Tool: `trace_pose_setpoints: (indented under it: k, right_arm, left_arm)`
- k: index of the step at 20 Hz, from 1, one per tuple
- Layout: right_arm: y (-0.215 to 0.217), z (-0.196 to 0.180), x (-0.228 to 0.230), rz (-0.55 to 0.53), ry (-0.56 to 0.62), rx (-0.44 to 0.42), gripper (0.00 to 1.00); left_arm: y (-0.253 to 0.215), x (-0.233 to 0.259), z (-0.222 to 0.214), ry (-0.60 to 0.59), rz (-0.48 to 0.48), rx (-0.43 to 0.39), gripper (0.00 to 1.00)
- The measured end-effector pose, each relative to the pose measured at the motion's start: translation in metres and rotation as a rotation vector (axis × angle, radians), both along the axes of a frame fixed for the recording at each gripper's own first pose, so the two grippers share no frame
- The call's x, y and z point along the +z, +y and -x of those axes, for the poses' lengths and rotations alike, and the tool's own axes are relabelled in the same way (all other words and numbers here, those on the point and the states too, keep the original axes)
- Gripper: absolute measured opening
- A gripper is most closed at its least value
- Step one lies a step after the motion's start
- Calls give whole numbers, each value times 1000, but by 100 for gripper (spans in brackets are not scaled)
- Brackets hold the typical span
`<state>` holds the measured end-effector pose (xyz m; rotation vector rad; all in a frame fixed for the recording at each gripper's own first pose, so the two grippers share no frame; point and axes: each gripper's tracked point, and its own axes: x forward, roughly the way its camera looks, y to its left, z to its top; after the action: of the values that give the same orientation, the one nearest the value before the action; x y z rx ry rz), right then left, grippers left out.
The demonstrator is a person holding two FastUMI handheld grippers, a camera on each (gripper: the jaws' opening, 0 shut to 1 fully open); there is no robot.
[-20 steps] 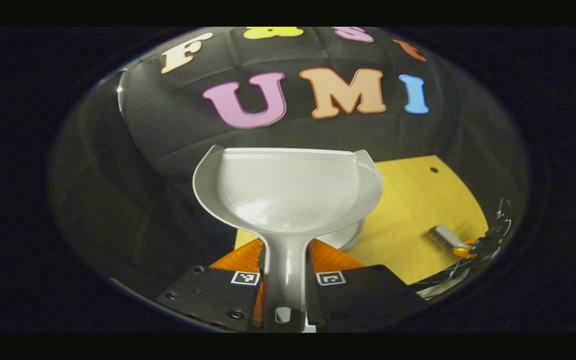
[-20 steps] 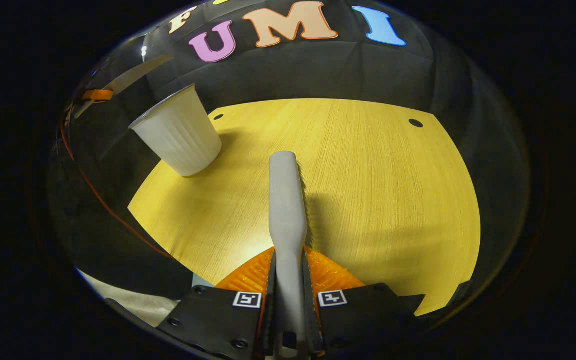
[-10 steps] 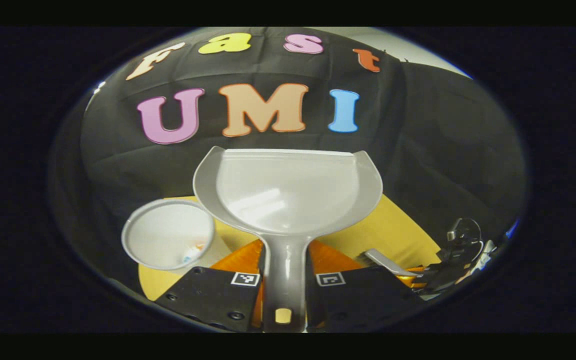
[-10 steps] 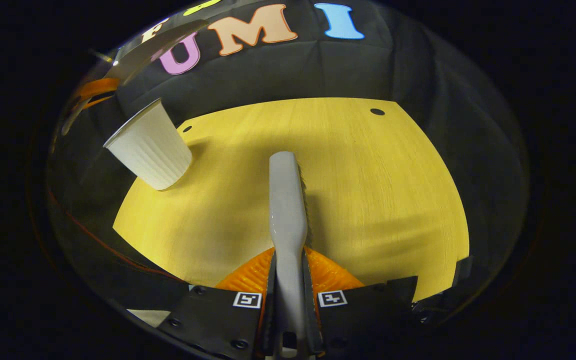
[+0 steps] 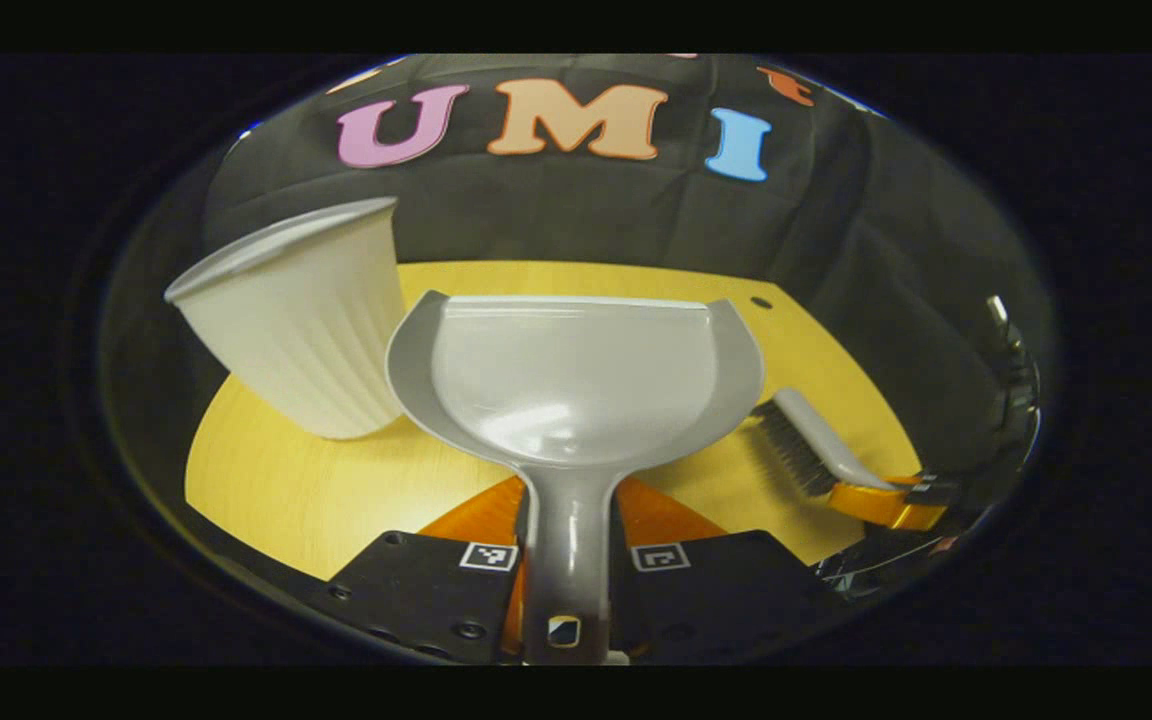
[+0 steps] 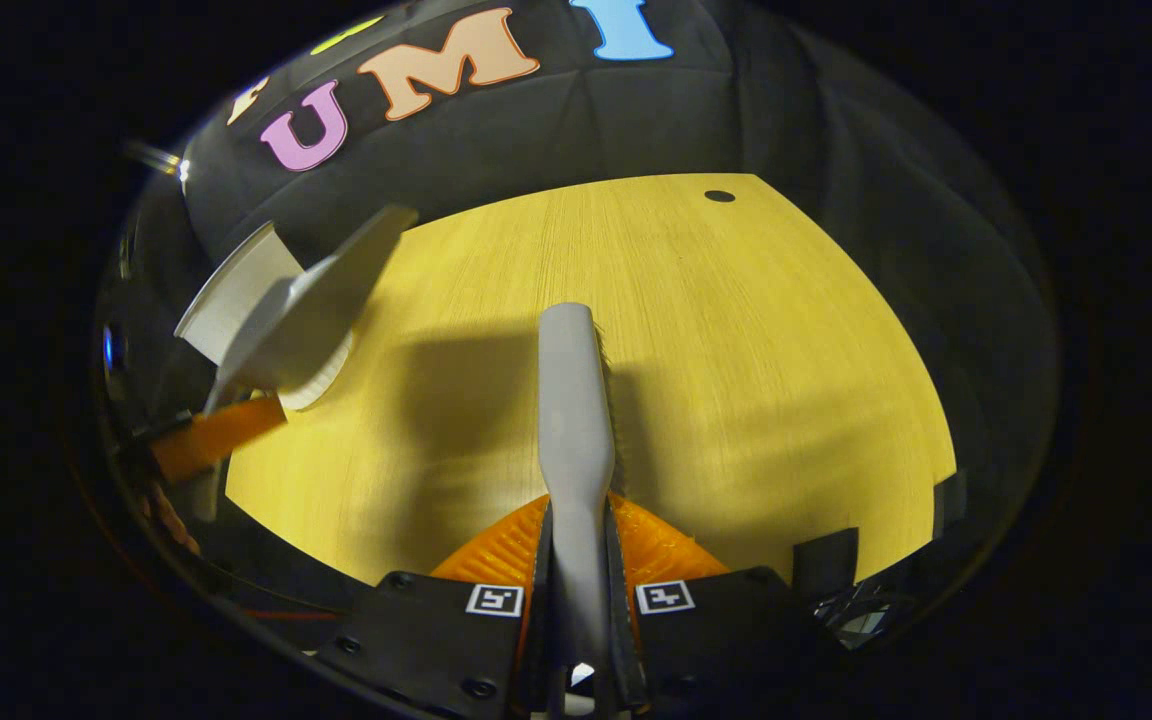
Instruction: Pick up the small broom and dustpan from the desktop, sweep the trash into the dustpan with the broom, and then empty the trash into the garbage bin.
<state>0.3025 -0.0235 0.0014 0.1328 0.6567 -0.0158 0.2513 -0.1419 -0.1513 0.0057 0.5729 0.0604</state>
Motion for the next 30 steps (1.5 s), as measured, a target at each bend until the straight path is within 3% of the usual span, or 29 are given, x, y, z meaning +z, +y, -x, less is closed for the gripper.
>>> trace_pose_setpoints:
  k: [4, 12, 19, 20, 21, 22, 23, 24, 25, 26, 27, 28, 30]
  right_arm:
    - [21, -28, -18, 26, 46, 31, 27]
    - [36, -58, -21, 39, 46, 6, 27]
    - [39, -61, -52, 33, 108, 4, 29]
    - [40, -58, -56, 41, 119, 10, 26]
    - [40, -57, -62, 52, 128, 15, 37]
    - [38, -54, -66, 59, 137, 22, 36]
    - [40, -52, -66, 61, 142, 28, 47]
    - [40, -52, -65, 59, 144, 33, 54]
    - [41, -50, -66, 53, 149, 38, 55]
    - [42, -51, -64, 47, 147, 41, 57]
    - [45, -51, -64, 40, 141, 52, 59]
    - [46, -53, -60, 39, 129, 61, 62]
    - [48, -53, -49, 35, 96, 82, 81]
  left_arm:
    - [11, -31, 7, 86, 38, 45, 29]
    - [13, -32, 15, 151, -41, 67, 27]
    - [13, -36, 13, 164, -31, 59, 28]
    - [14, -36, 14, 164, -34, 59, 27]
    - [14, -36, 12, 161, -43, 56, 30]
    - [15, -37, 13, 170, -56, 58, 32]
    - [15, -36, 14, 174, -66, 59, 33]
    - [12, -36, 15, 167, -65, 51, 37]
    - [6, -38, 17, 168, -49, 39, 43]
    - [0, -35, 19, 161, -44, 34, 65]
    - [-4, -31, 20, 150, -48, 26, 74]
    - [-4, -27, 21, 130, -61, 25, 89]
    - [-3, -10, 22, 77, -103, 31, 99]
